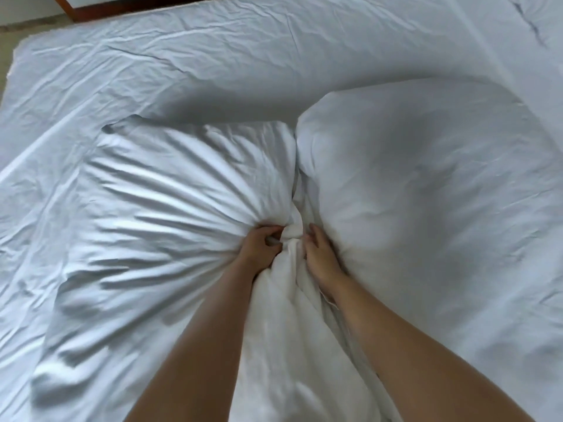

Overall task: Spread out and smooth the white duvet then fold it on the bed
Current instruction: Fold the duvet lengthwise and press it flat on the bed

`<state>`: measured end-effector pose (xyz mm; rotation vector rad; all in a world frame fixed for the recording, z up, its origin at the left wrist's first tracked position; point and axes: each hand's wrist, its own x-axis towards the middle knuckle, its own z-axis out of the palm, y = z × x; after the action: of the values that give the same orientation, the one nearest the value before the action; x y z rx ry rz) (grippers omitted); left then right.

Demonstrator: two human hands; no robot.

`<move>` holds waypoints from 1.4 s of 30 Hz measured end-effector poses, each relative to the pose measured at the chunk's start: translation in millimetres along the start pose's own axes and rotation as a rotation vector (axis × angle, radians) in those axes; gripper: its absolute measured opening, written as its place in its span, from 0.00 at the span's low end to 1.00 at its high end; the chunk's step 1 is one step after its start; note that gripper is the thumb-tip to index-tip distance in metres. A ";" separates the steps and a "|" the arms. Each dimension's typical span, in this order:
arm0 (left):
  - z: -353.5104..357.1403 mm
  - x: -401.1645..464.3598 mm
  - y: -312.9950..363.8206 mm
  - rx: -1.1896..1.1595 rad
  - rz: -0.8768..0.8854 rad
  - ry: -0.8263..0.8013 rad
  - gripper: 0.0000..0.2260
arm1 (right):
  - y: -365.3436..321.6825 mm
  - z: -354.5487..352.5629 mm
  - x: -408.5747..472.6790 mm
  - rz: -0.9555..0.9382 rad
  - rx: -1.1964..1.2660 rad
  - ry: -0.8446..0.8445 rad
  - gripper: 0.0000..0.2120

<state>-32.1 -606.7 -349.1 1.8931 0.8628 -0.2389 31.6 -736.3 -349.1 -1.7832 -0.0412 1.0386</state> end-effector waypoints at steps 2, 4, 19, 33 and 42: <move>-4.3 -14.1 3.2 -0.002 -0.002 -0.022 0.17 | 7.3 -0.7 -29.4 0.004 -0.034 -0.022 0.22; -7.7 -36.5 6.4 -0.080 -0.046 -0.032 0.19 | 13.7 0.6 -60.6 -0.003 -0.038 -0.068 0.17; 19.0 -216.0 6.6 0.217 -0.028 0.228 0.16 | 48.3 -10.8 -213.7 -0.236 -0.796 0.265 0.18; 78.5 -335.8 -53.0 0.812 0.141 0.181 0.22 | 105.8 -48.2 -303.1 -0.211 -0.739 0.527 0.15; 89.2 -358.5 -62.1 0.737 0.170 0.343 0.28 | 110.6 -19.1 -322.8 -0.263 -0.629 0.409 0.17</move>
<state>-315.1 -832.4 -252.7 2.7410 0.9029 -0.1351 -204.2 -954.2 -231.9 -2.4487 -0.3726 0.4761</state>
